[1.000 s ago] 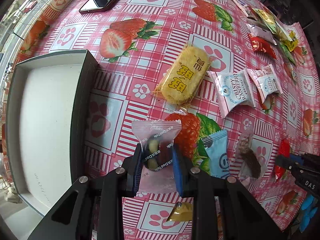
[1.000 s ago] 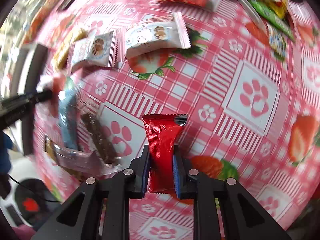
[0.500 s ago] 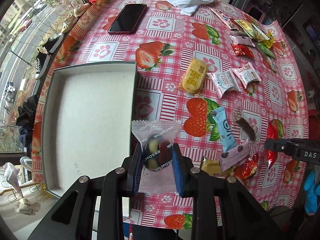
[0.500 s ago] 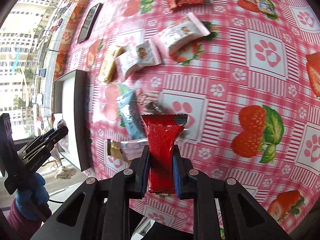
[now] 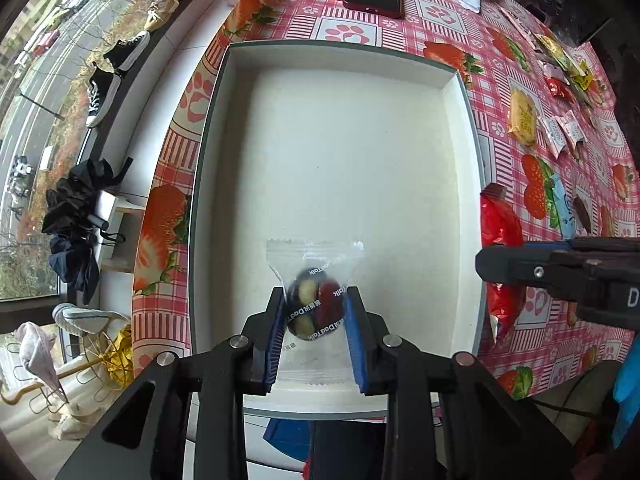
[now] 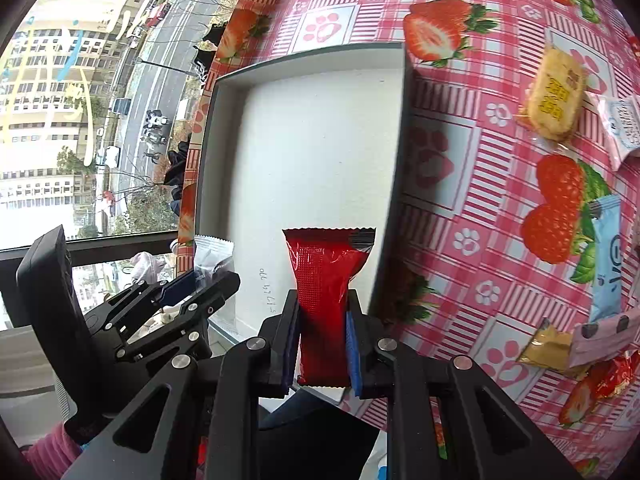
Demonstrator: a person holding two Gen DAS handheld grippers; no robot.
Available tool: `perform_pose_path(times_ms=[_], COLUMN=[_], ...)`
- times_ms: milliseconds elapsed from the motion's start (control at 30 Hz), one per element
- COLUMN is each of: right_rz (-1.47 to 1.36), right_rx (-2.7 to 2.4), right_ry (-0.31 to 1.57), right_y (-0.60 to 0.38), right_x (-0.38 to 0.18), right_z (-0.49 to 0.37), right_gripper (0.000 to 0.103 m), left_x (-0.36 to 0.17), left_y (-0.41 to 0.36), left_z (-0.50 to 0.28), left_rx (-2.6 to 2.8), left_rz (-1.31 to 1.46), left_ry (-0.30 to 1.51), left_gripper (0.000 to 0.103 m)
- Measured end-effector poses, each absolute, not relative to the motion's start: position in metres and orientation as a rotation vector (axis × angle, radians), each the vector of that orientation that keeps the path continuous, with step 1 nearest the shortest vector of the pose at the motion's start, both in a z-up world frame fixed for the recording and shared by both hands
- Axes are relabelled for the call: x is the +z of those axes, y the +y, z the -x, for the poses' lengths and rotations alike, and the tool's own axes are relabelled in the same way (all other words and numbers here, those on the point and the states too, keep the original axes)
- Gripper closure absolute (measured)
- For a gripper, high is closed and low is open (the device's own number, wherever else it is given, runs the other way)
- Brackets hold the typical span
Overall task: Organize snacks
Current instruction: 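Carry both snacks over the white tray and open both grippers, then withdraw both grippers from the tray toward the remaining snacks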
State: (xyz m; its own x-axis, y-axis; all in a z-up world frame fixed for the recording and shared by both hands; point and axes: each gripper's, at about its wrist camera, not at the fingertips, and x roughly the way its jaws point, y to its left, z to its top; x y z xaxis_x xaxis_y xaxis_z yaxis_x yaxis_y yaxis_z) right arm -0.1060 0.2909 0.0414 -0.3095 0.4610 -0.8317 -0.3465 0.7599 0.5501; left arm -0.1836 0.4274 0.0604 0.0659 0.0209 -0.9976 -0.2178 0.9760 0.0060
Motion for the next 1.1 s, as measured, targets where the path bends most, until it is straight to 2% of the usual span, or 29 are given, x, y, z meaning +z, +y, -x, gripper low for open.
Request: perform_pose_path(times_ms=[100, 133, 167, 200, 267, 467, 733, 933, 1100], right_rz=[-0.050, -0.021, -0.001, 0.015, 0.016, -0.048, -0.221, -0.300, -0.332], right_rx=[0.741, 0.706, 0.675, 0.644, 0.567, 0.348, 0.107, -0.001, -0.054], right_ry=[1.749, 1.752, 1.746, 1.734, 1.687, 1.641, 1.617, 1.571, 1.552], right_y=[0.311, 0.313, 0.311, 0.308, 0.289, 0.178, 0.026, -0.004, -0.006], right_x=[0.031, 0.030, 0.031, 0.033, 0.044, 0.062, 0.075, 0.075, 0.079], right_z=[0.106, 0.104, 0.103, 0.104, 0.099, 0.107, 0.143, 0.154, 0.154], right_gripper=[0.080, 0.078, 0.063, 0.029, 0.001, 0.001, 0.001, 0.001, 0.001], left_x=[0.057, 0.058, 0.059, 0.061, 0.063, 0.087, 0.113, 0.129, 0.139], left_y=[0.426, 0.424, 0.422, 0.420, 0.416, 0.383, 0.298, 0.265, 0.266], left_z=[0.184, 0.183, 0.180, 0.178, 0.173, 0.156, 0.152, 0.155, 0.151], left_rx=[0.138, 0.119, 0.097, 0.076, 0.040, 0.022, 0.012, -0.053, -0.110], left_rz=[0.058, 0.034, 0.023, 0.022, 0.035, -0.010, -0.086, -0.127, -0.159], left_ry=[1.496, 1.483, 1.475, 1.474, 1.478, 1.419, 1.350, 1.305, 1.278], left_gripper=[0.034, 0.028, 0.026, 0.025, 0.025, 0.025, 0.024, 0.024, 0.024])
